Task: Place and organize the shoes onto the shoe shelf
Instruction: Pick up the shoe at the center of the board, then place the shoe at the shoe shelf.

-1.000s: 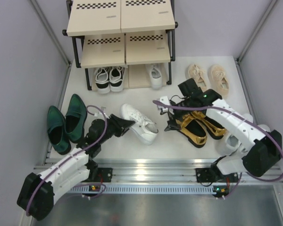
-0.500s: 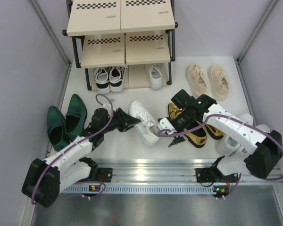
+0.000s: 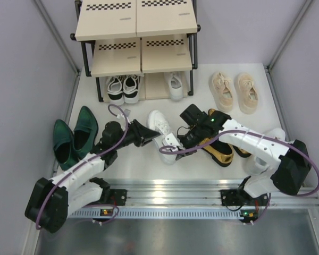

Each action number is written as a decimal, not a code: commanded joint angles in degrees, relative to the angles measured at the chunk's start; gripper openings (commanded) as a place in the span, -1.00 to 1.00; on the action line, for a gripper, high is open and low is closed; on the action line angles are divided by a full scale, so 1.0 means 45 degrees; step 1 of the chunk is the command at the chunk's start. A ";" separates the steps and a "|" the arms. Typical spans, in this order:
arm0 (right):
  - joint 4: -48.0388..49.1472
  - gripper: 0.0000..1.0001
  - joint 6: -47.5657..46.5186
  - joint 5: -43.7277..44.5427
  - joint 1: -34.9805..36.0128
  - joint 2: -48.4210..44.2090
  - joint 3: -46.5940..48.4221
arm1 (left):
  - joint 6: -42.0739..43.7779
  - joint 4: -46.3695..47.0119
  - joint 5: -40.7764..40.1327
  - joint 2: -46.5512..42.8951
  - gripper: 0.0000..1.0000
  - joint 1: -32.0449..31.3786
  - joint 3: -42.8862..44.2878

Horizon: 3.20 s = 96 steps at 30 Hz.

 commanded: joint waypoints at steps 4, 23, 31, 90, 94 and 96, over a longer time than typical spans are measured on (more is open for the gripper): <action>-0.0132 -1.00 -0.0065 0.0370 0.0442 0.0127 0.0726 | -0.0464 0.2204 -0.1207 -0.0593 -0.75 0.0060 -0.0181; -0.3223 -1.00 -0.3173 0.3104 -0.0983 0.6764 0.8510 | 0.4794 -1.0920 -0.7946 -0.6857 0.83 0.0197 0.3785; -0.3243 -1.00 -0.3622 0.4199 -0.1608 1.0414 1.2945 | 0.3893 -1.1994 -0.8766 -0.9712 0.84 0.0197 0.3099; 0.2773 -0.18 -0.4092 0.6348 -0.3425 1.2081 1.3286 | 0.2994 -1.2621 -0.8787 -1.0086 0.83 0.0216 0.2866; 0.2988 -0.04 -0.3760 0.6348 -0.3445 1.1905 1.3110 | 0.2975 -1.2621 -0.8728 -1.0105 0.83 0.0216 0.2885; 0.3182 0.00 -0.3488 0.6290 -0.3484 1.1750 1.2955 | 0.2975 -1.2621 -0.8709 -1.0125 0.84 0.0197 0.2885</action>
